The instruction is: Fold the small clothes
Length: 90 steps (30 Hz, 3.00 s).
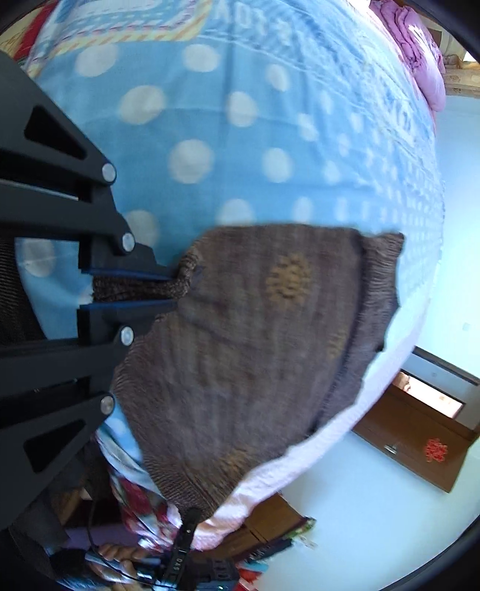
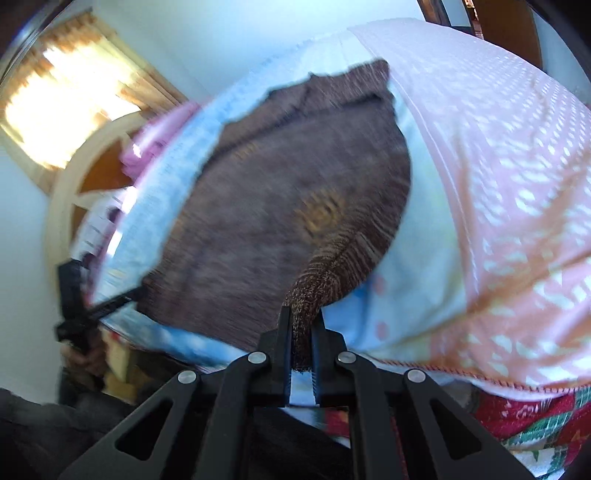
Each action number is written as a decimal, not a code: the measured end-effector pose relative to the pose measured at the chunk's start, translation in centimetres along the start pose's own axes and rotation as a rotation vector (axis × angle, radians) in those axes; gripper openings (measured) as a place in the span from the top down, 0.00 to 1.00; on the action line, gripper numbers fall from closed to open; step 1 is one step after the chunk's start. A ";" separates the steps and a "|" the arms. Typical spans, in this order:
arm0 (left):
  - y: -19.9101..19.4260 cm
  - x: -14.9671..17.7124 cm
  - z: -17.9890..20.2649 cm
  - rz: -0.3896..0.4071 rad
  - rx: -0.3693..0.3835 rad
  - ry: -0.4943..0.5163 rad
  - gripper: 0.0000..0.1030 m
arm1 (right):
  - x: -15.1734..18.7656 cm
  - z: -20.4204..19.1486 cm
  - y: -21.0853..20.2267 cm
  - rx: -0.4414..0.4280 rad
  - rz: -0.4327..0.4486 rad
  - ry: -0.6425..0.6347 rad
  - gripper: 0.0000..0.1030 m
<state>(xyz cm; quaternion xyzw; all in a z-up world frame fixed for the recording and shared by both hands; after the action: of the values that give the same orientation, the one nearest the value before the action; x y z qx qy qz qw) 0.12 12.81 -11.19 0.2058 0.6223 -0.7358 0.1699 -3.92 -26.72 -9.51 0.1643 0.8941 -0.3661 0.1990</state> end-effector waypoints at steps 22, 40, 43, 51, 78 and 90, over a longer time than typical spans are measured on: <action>7.6 -16.9 -4.2 0.032 -0.091 -0.077 0.62 | -15.5 8.8 7.6 0.111 0.155 0.212 0.87; 11.3 -15.4 0.7 0.080 0.017 0.180 0.47 | -12.2 2.2 3.3 0.353 0.304 -0.090 0.45; 12.1 -15.3 0.7 0.063 -0.002 0.167 0.47 | -12.1 1.9 3.6 0.369 0.294 -0.109 0.45; 12.0 -15.0 0.3 0.064 0.012 0.132 0.45 | -11.7 2.7 3.6 0.353 0.291 -0.081 0.45; 12.6 -14.9 0.1 0.058 0.029 0.019 0.70 | -14.3 3.7 5.6 0.442 0.192 -0.223 0.45; 11.8 -14.6 1.7 0.108 -0.066 0.073 0.92 | -15.3 4.8 10.5 0.518 0.083 -0.315 0.95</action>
<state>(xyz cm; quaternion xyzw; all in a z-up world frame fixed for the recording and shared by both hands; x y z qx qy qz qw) 18.51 9.04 -13.44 0.2602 0.6401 -0.6967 0.1931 15.09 -25.31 -11.52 0.1873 0.7214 -0.5946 0.3016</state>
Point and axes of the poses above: each gripper's, at about its wrist camera, not at the fingertips, and y roughly the way its jaws point, z to its right, x to its underside, the point moved 1 cm from there along y, roughly the way its jaws point, and after that the axes turned 13 degrees about -x, right-handed, at the moved point
